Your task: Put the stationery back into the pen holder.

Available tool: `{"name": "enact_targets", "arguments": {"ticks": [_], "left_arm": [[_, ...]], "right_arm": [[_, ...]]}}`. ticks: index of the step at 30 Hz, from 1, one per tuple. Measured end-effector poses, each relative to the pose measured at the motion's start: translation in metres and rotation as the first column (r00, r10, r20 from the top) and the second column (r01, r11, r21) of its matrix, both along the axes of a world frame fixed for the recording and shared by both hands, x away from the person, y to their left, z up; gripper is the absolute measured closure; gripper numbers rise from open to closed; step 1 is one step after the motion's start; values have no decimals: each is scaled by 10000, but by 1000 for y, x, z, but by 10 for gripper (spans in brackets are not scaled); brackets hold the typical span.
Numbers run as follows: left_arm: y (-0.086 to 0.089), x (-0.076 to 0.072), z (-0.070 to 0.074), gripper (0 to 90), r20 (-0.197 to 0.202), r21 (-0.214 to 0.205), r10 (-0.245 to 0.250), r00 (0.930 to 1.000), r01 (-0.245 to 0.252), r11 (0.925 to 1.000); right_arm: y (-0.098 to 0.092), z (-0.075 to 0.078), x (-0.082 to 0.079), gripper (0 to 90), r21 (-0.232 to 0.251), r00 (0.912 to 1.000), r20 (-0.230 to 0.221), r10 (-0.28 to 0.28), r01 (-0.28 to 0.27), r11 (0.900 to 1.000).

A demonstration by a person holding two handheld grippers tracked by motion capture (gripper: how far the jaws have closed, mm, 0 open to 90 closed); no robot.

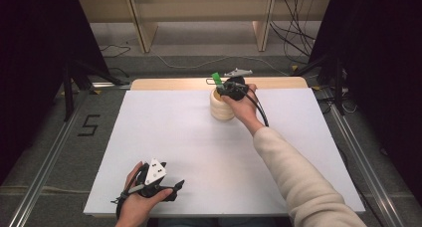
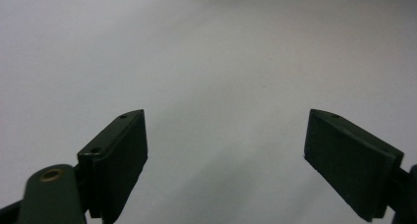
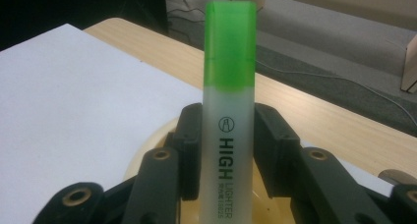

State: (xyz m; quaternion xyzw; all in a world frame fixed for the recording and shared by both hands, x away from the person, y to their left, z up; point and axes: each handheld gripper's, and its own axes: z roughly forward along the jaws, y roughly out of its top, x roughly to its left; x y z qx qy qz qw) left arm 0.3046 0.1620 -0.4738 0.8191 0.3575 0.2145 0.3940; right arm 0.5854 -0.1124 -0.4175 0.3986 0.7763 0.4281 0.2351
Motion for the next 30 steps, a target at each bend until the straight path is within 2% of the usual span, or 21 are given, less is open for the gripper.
{"name": "enact_targets", "arguments": {"ticks": [11,15,25,30], "left_arm": [[0,0,0,164,-21,23,-7,10000,7,10000],[0,0,0,164,-11,28,-7,10000,7,10000],[-1,-1,0,163,-12,32,24,10000,-24,10000],[0,-1,0,163,-25,36,25,10000,-25,10000]], "right_arm": [[-1,-4,-1,653,-160,9999,-117,9,-11,9999],[0,-2,-3,526,-225,9999,-168,10,-13,9997],[-10,10,-18,345,88,9999,-122,-40,41,10000],[-16,12,-24,270,101,9992,-401,-2,6,9999]]}}
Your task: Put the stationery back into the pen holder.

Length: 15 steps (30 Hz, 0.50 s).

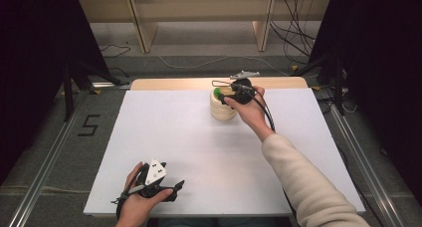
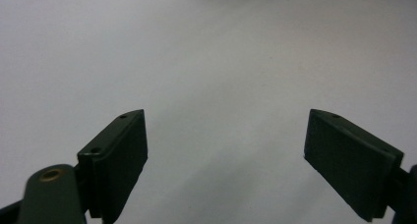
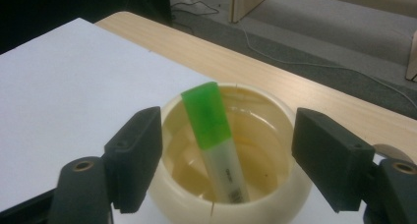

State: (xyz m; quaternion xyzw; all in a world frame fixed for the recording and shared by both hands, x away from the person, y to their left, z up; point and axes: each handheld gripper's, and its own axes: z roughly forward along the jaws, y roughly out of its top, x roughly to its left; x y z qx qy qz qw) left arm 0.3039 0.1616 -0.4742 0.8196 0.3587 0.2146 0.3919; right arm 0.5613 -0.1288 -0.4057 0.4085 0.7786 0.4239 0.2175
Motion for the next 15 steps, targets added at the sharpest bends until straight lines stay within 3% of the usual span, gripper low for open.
{"name": "enact_targets", "arguments": {"ticks": [15], "left_arm": [[0,0,0,163,25,24,30,10000,-30,10000]], "right_arm": [[-9,1,-20,236,-103,9986,-233,478,-480,9988]]}}
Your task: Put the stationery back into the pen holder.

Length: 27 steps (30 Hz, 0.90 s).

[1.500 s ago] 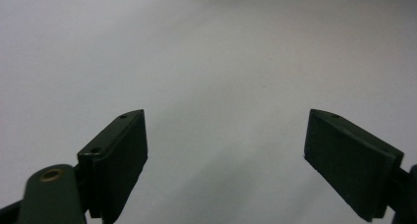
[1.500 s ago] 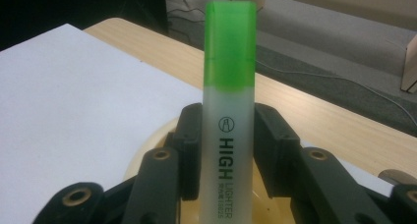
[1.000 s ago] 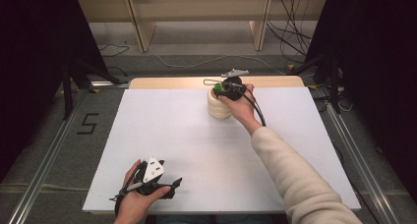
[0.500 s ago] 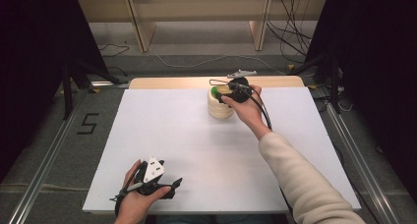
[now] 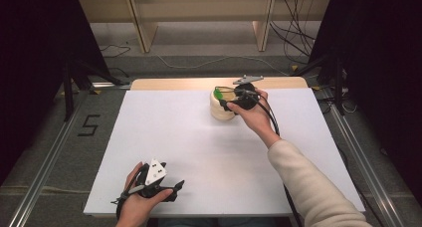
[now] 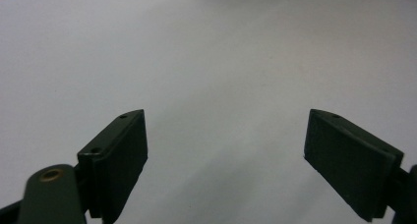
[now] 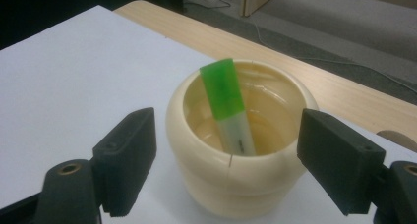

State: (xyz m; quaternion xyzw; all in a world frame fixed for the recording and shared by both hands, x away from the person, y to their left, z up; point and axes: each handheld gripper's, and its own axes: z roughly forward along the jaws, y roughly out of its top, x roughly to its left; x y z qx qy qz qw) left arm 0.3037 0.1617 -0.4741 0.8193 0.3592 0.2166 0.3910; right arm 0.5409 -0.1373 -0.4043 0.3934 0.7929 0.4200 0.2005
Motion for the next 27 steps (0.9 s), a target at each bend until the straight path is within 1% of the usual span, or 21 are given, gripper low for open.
{"name": "enact_targets", "arguments": {"ticks": [5,7,10,14,23,27], "left_arm": [[0,0,0,163,14,-20,11,10000,-11,10000],[0,0,0,163,9,-8,13,10000,-13,10000],[0,0,0,163,7,-5,26,10000,-26,10000],[0,0,0,163,19,-46,60,10000,-60,10000],[0,0,0,163,34,-38,76,10000,-75,10000],[-1,0,0,163,-6,-18,45,10000,-45,10000]], "right_arm": [[-3,1,-9,232,-58,9998,-14,208,-208,9998],[-6,3,-13,234,-7,9997,27,238,-238,9997],[-9,3,-18,230,-18,9996,-86,281,-281,9996],[-12,3,-24,228,-25,9992,-132,382,-382,9993],[-20,-1,-41,219,-1,9982,-254,544,-544,9985],[-23,-4,-47,216,28,9972,-420,615,-614,9981]]}}
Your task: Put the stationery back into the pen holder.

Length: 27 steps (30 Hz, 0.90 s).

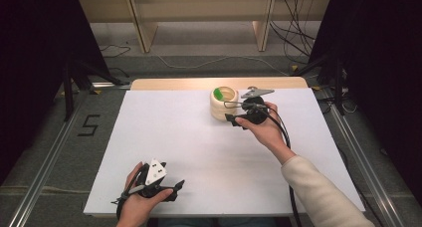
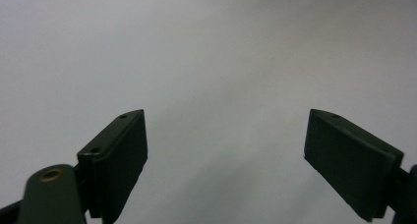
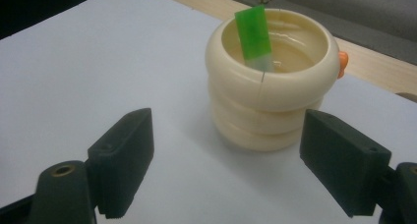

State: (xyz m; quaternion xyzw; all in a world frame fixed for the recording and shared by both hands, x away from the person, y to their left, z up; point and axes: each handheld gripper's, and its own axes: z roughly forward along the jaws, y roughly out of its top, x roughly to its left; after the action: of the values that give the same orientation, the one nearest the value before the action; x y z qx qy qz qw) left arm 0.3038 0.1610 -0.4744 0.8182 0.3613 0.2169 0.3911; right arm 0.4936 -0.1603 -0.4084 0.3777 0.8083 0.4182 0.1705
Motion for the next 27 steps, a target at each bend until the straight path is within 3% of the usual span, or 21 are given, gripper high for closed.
{"name": "enact_targets", "arguments": {"ticks": [27], "left_arm": [[-1,0,0,163,12,-105,85,10000,-84,9999]], "right_arm": [[-31,-9,-48,195,164,9985,-283,468,-464,9988]]}}
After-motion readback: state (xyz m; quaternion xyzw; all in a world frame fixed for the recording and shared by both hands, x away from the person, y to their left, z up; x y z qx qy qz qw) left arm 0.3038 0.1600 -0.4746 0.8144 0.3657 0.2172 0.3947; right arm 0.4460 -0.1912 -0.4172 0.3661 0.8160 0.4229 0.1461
